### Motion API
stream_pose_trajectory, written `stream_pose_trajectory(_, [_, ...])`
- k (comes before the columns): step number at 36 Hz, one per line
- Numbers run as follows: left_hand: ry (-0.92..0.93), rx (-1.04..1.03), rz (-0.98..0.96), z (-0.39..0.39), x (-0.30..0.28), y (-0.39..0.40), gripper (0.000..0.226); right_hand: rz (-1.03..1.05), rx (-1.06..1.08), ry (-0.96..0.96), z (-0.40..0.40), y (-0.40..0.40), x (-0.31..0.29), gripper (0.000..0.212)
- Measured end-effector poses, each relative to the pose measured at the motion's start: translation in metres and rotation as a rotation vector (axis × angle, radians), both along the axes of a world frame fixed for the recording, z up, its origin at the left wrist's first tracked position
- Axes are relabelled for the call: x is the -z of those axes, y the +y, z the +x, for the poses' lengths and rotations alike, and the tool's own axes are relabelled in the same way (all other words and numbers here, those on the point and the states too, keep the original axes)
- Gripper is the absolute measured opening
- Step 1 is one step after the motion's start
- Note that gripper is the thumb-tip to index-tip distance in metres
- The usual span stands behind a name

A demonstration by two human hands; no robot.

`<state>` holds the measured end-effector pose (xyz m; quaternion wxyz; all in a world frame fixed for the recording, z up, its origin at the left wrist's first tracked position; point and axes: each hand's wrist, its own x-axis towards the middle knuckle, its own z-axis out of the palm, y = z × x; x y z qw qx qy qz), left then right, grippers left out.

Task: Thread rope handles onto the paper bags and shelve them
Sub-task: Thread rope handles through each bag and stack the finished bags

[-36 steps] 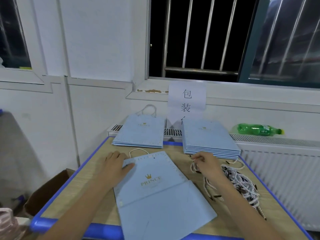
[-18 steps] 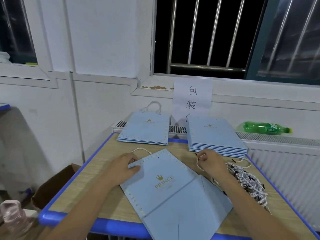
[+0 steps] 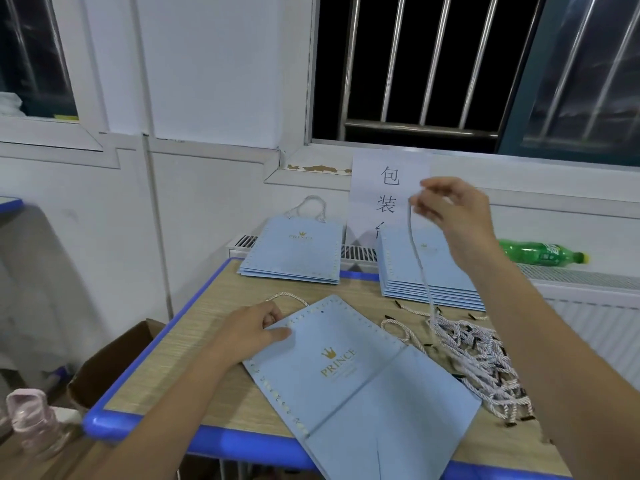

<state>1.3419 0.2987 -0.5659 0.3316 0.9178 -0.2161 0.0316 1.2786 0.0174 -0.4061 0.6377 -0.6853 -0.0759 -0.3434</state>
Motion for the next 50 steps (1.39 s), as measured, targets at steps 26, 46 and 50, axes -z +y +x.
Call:
stream_pose_trajectory(26, [0.140, 0.053, 0.230, 0.006, -0.031, -0.009, 0.031, -0.659, 0.040, 0.272, 0.013, 0.037, 0.061, 0.032])
stream_pose_trajectory(46, [0.481, 0.050, -0.289, 0.015, -0.019, -0.016, 0.015, -0.575, -0.070, 0.273, 0.034, 0.086, 0.146, 0.014])
stream_pose_trajectory(50, [0.507, 0.050, -0.313, 0.017, -0.019, -0.016, 0.018, -0.516, -0.031, 0.273, 0.036, 0.090, 0.146, 0.003])
